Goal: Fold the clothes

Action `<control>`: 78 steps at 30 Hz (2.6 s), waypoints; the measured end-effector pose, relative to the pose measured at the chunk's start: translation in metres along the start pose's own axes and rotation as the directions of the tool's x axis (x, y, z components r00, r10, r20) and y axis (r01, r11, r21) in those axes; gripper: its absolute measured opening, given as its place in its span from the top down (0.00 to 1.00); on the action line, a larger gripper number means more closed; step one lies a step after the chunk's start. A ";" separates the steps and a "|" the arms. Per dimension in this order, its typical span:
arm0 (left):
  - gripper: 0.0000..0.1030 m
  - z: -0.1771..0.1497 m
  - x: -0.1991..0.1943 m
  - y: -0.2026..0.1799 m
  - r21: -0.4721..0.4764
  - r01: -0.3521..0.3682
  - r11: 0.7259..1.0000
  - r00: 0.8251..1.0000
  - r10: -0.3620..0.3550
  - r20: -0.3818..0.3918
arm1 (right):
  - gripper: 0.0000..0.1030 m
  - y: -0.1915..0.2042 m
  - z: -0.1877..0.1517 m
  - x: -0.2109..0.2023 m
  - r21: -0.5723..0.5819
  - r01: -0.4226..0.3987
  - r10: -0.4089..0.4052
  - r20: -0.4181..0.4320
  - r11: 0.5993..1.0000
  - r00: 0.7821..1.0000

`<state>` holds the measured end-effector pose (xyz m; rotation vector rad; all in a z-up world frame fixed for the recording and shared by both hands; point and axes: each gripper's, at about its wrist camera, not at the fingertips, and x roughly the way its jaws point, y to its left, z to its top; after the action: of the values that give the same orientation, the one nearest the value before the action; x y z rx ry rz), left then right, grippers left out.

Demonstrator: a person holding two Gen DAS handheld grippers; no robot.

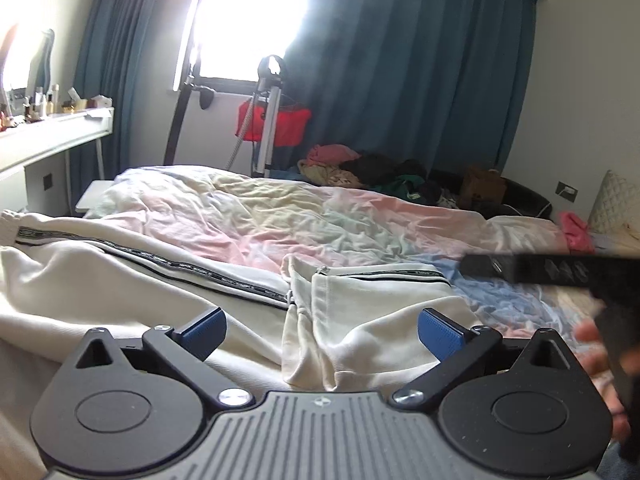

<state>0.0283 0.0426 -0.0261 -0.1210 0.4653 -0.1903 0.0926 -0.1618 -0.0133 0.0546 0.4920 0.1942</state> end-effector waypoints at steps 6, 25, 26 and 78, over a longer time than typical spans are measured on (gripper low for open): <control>0.00 -0.006 0.004 -0.005 0.012 -0.007 1.000 1.000 0.007 -0.007 | 0.16 -0.002 -0.039 -0.014 -0.001 -0.010 0.010 0.059 1.000 0.998; 0.13 0.027 0.118 0.027 -0.090 0.107 0.990 0.964 -0.125 -0.234 | 0.16 -0.027 -0.057 0.010 0.118 0.064 -0.065 0.003 0.991 0.998; 0.15 0.033 0.133 0.029 -0.091 0.112 0.989 0.959 -0.132 -0.251 | 0.16 -0.030 -0.057 0.013 0.131 0.069 -0.069 -0.003 0.989 0.998; 0.95 0.074 0.325 0.009 -0.211 0.058 0.976 0.911 -0.138 -0.389 | 0.16 -0.097 -0.071 0.100 0.262 0.179 -0.141 -0.157 0.948 0.978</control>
<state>0.3480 -0.0118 -0.1029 -0.3018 0.8911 -0.2705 0.1621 -0.2362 -0.1317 0.2742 0.6549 -0.0321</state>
